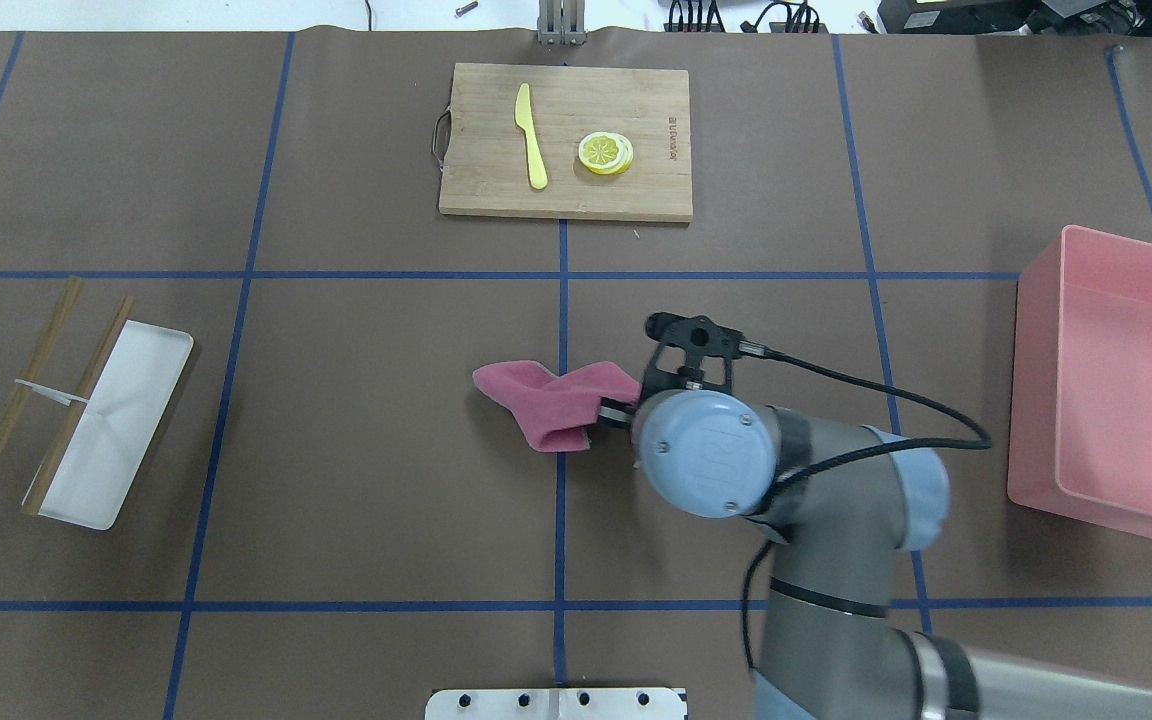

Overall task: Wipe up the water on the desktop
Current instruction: 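Wipe the cloth across the table with the right gripper, back and forth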

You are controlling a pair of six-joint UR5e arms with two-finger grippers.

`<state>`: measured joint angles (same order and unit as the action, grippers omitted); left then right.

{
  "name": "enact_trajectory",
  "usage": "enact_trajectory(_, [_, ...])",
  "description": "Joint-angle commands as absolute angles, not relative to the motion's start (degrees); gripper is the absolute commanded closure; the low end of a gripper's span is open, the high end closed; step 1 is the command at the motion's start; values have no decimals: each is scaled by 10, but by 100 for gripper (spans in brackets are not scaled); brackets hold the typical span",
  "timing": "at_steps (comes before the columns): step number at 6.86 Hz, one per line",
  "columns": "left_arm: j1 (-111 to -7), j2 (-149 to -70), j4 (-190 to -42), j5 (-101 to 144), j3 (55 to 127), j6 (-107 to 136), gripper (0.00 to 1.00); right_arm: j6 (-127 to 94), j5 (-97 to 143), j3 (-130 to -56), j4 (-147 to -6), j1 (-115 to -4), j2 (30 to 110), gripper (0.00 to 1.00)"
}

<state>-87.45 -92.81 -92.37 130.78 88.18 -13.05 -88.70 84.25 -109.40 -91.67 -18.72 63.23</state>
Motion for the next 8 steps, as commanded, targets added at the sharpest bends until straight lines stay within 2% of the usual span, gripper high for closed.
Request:
enact_trajectory(1, [-875,-928,-924,1308,882,-130,2,-761,871,-1233,-961,-195,861,100])
enact_trajectory(2, [-875,-928,-924,1308,881,-129,2,-722,877,-1273,-962,-214,941,100])
enact_trajectory(3, [-874,-928,-925,1307,880,-129,2,-696,877,-1278,-963,-226,972,100])
enact_trajectory(4, [-874,-928,-925,1307,879,-128,2,-698,873,-1268,-962,-220,949,100])
enact_trajectory(5, [-874,-928,-925,1306,879,-128,2,-718,874,-1228,-965,-221,848,100])
enact_trajectory(7, [-875,-928,-925,1305,879,-128,2,-854,872,-1056,-957,-189,591,100])
enact_trajectory(8, [-875,-927,-925,1306,879,-128,2,-918,865,-1036,-952,-174,525,100])
